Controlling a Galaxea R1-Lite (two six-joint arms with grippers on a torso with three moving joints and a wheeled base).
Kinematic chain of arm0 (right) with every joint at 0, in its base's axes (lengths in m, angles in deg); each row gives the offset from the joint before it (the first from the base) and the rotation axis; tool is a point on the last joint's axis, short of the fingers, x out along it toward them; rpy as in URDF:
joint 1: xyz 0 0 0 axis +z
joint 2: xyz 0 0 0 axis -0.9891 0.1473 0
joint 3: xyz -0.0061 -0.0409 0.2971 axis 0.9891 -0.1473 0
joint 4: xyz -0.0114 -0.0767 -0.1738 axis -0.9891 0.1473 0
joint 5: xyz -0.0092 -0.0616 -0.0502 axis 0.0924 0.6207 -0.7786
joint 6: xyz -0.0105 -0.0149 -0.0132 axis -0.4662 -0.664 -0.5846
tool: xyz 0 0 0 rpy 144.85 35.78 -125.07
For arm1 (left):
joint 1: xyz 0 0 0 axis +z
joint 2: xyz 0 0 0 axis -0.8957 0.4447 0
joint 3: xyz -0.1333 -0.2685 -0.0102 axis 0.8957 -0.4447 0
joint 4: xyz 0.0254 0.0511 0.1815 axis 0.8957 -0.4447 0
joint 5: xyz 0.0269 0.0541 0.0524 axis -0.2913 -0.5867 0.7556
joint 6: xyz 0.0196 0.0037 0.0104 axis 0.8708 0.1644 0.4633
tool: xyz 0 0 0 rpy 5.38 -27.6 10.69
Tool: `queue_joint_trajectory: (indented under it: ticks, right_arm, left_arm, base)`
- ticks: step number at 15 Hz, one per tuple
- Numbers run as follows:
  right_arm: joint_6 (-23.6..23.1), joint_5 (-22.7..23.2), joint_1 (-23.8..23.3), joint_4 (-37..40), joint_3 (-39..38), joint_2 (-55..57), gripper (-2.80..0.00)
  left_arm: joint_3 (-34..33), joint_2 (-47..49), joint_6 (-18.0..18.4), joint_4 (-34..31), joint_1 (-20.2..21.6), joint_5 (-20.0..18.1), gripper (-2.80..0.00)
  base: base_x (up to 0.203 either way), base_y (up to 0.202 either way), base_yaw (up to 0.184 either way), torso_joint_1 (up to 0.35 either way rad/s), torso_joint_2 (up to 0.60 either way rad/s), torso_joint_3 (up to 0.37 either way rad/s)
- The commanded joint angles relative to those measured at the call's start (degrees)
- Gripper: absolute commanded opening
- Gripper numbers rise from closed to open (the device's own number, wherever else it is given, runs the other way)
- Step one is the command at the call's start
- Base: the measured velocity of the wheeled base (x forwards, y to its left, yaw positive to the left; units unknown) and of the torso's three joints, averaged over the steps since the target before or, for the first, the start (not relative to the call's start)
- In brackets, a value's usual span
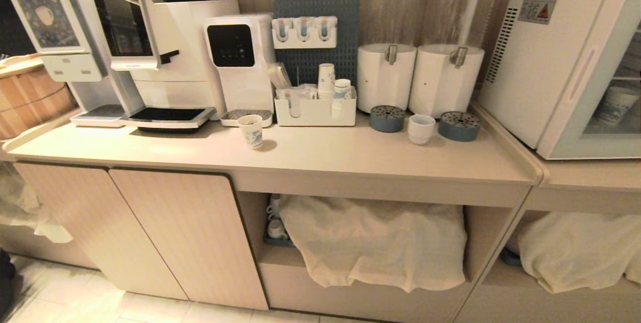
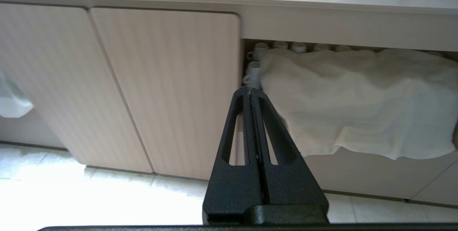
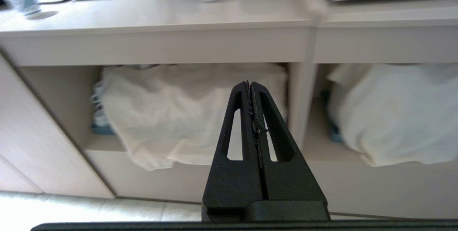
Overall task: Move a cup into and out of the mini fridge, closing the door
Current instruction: Open the freezer door
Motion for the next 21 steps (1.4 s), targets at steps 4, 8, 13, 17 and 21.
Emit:
queue_joint_trajectory:
  ticks: [4,8,13,17,21]
  right_arm:
    - [0.0,0.0,-0.08,-0.02,-0.01,-0.01,-2.8]
    - [0.0,0.0,-0.01,-0.02,-0.01,-0.01,-2.8]
    - [-0.02,0.0,-0.01,-0.02,-0.01,-0.01,-2.8]
    - [-0.08,0.0,-0.01,-0.02,-0.01,0.0,-2.8]
    - [-0.09,0.0,-0.01,-0.02,-0.01,-0.01,-2.8]
  left_arm:
    - [0.0,-0.02,-0.02,0.02,0.0,0.0,-2.8]
    - [0.0,-0.02,-0.02,0.02,0.0,0.0,-2.8]
    - [0.0,-0.02,-0.02,0.02,-0.09,0.0,-2.8]
    - [0.0,-0.02,-0.02,0.02,0.0,0.0,-2.8]
    - [0.0,-0.02,-0.02,0.02,0.0,0.0,-2.8]
  base:
    - [0.0,-0.199,-0.013,0.002,0.0,0.001]
    - [0.0,-0.2,-0.012,0.004,0.0,0.004]
    - [0.0,-0.198,-0.009,0.003,0.0,0.001]
    - [0.0,-0.194,-0.009,0.004,0.0,0.004]
    - [0.0,-0.199,-0.012,0.003,0.0,0.002]
